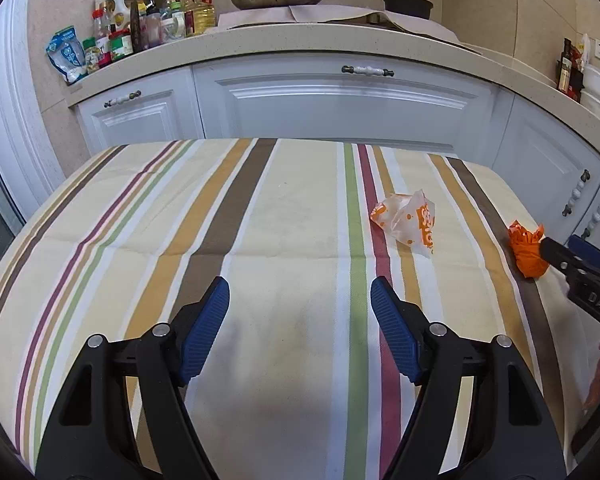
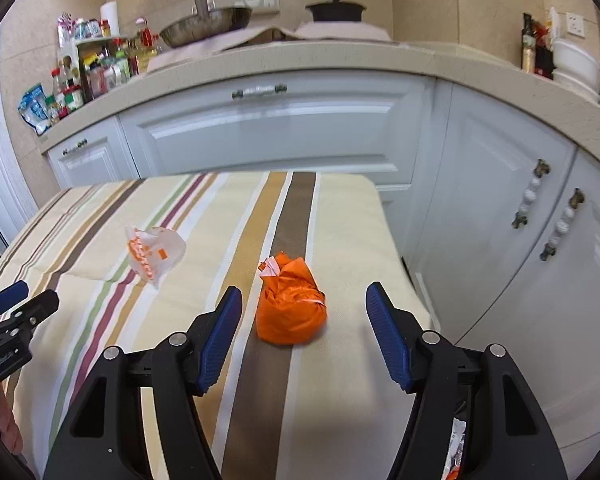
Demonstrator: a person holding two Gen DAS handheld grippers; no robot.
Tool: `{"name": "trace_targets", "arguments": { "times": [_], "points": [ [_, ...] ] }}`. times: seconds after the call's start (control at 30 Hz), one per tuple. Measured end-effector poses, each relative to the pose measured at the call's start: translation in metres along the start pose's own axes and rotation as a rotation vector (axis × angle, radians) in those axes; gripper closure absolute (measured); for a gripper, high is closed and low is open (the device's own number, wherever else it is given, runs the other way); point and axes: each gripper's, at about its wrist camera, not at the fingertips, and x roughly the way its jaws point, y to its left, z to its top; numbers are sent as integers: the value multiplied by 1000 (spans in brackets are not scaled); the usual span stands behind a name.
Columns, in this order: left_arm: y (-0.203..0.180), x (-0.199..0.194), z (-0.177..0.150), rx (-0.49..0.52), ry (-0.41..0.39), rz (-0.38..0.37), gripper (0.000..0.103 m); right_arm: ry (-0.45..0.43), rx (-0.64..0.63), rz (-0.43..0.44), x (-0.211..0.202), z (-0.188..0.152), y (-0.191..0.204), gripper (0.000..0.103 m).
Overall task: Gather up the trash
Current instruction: 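Grasp the knotted orange bag with the right tool, then grasp the clear orange-printed bag with left tool while right tool holds the orange bag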
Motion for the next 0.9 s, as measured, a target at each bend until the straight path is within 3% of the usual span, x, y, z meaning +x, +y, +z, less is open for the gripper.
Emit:
{"name": "trace_targets", "arguments": {
  "times": [0.2, 0.3, 0.9],
  "points": [
    [-12, 11, 5, 7, 17, -37, 27, 73, 13, 15, 18, 4, -3, 42],
    [-20, 14, 8, 18, 18, -52, 27, 104, 11, 43, 23, 3, -3, 62],
    [-65, 41, 33, 78, 36, -69, 27, 24, -19, 59, 21, 24, -14, 61]
  ]
}}
